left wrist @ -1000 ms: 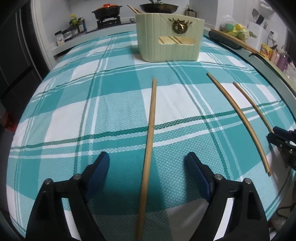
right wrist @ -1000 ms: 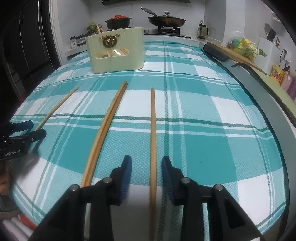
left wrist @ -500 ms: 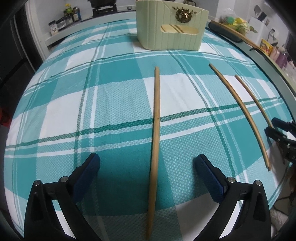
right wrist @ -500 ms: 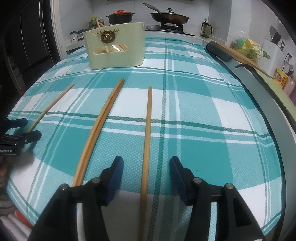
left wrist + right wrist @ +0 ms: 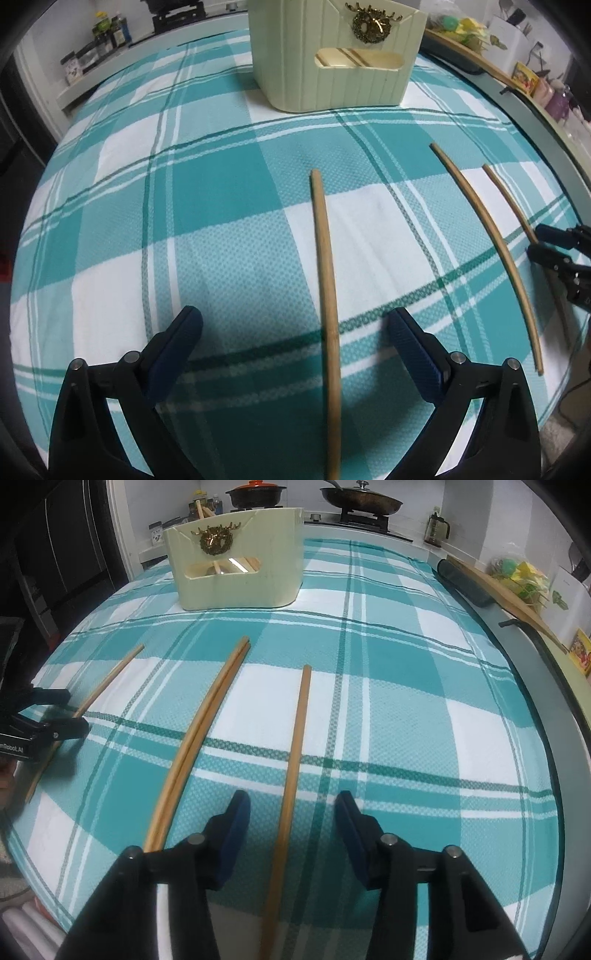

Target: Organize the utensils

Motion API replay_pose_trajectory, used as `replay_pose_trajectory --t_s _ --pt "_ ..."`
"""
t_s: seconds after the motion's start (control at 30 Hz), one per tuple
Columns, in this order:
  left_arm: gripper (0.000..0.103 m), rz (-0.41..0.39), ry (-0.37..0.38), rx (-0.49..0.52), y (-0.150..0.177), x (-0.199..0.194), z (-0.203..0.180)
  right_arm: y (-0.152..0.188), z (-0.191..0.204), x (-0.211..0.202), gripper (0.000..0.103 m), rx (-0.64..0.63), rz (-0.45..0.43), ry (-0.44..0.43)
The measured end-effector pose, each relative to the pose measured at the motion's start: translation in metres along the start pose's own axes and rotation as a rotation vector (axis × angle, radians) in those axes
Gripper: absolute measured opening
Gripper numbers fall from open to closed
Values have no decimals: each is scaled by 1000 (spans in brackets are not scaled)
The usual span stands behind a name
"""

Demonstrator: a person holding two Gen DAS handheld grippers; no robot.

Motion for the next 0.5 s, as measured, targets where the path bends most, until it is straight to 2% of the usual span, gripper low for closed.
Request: replay_pose_trajectory --t_s 0.07,0.13,0.2,0.33,0.43,0.5 --pt "100 -8 8 10 -8 4 0 -11 -1 6 34 -6 8 -7" --pt "97 -12 7 8 -17 7 2 -23 -1 13 31 -6 8 -17" --pt "84 -21 16 9 -25 8 2 -35 -1 20 29 -7 3 -24" --pt "70 -28 23 24 -42 11 0 -59 3 35 27 -15 4 -34" --pt "54 -33 37 23 -51 14 -2 -73 3 43 19 -18 10 -35" --pt "32 -43 48 23 -58 16 -5 -80 4 47 11 -14 16 -34"
Point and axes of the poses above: each gripper's, at about its wrist camera, not at the fingertips, and x roughly the way its jaws point, z to its left, y to its underside, the point moved 4 cm from there along x, roughly the way its jaws point, and after that the axes turned 4 degrees about x, right-handed, at the moved point
